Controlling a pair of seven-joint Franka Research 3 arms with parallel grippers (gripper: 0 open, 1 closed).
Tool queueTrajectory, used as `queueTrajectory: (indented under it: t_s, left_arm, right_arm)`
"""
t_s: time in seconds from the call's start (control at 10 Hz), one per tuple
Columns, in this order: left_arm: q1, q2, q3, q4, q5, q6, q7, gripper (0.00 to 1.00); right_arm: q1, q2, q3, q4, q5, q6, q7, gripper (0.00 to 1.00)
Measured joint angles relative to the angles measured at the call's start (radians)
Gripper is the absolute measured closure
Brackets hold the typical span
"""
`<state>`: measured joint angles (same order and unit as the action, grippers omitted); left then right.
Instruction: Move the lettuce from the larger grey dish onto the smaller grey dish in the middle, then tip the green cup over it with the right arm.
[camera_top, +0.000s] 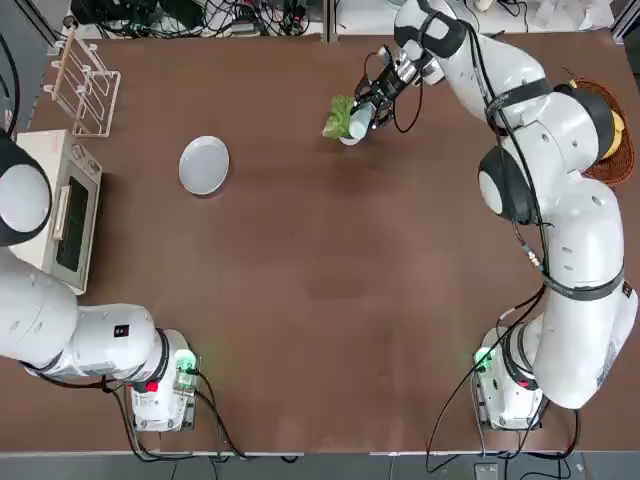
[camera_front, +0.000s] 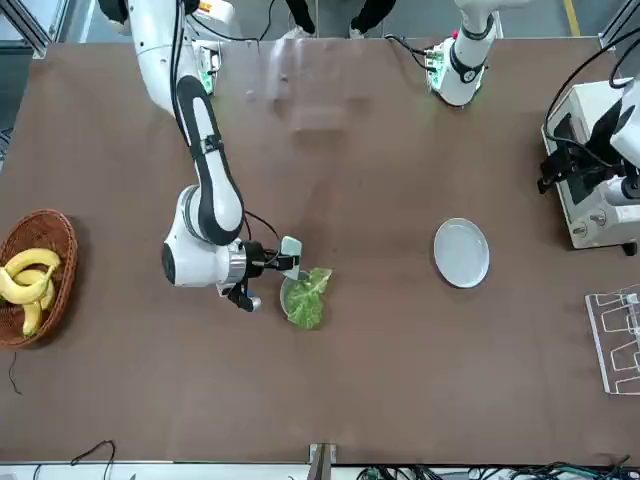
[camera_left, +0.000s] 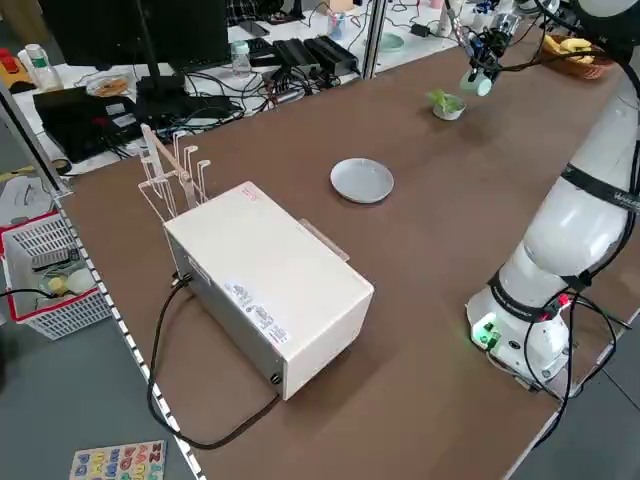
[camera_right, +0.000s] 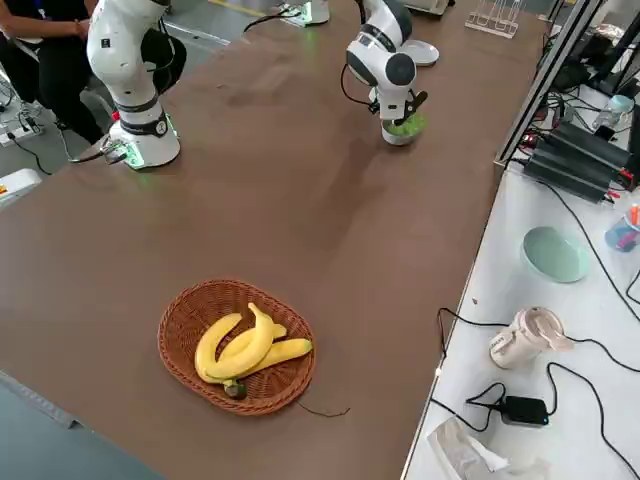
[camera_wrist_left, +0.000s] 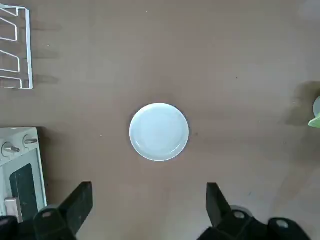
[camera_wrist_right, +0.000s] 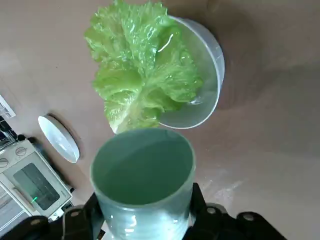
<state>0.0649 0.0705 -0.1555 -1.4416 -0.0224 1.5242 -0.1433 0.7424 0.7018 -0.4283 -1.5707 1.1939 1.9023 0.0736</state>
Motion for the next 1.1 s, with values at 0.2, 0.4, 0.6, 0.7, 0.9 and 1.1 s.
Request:
queueTrajectory:
  t_s: [0.2,0.4,0.6,0.7,0.9,1.1]
  left_arm:
    - [0.000,0.000,0.000,0.000,0.000,0.000,0.000,0.00]
    - [0.000,0.000,0.000,0.000,0.000,0.000,0.000,0.00]
    - [0.000,0.000,0.001,0.000,0.000,0.000,0.000,0.00]
    - [0.000,0.000,0.001,0.000,0.000,0.000,0.000,0.00]
    - [0.000,0.000,0.001,0.000,0.000,0.000,0.000,0.00]
    - [0.000,0.000,0.001,0.000,0.000,0.000,0.000,0.00]
  right_arm:
    - [-0.003,0.003,0.000,0.005,0.001,-0.004,0.001,0.31]
    - [-0.006,0.004,0.000,0.008,0.000,-0.004,-0.030,0.31]
    - [-0.018,0.004,0.000,0.008,-0.003,-0.005,-0.229,0.31]
    - [-0.025,0.004,0.000,0.008,-0.006,-0.006,-0.386,0.31]
    - [-0.037,0.005,-0.001,0.004,-0.016,0.013,-0.717,0.31]
    - [-0.059,0.005,-0.006,-0.011,-0.021,0.046,-1.034,0.31]
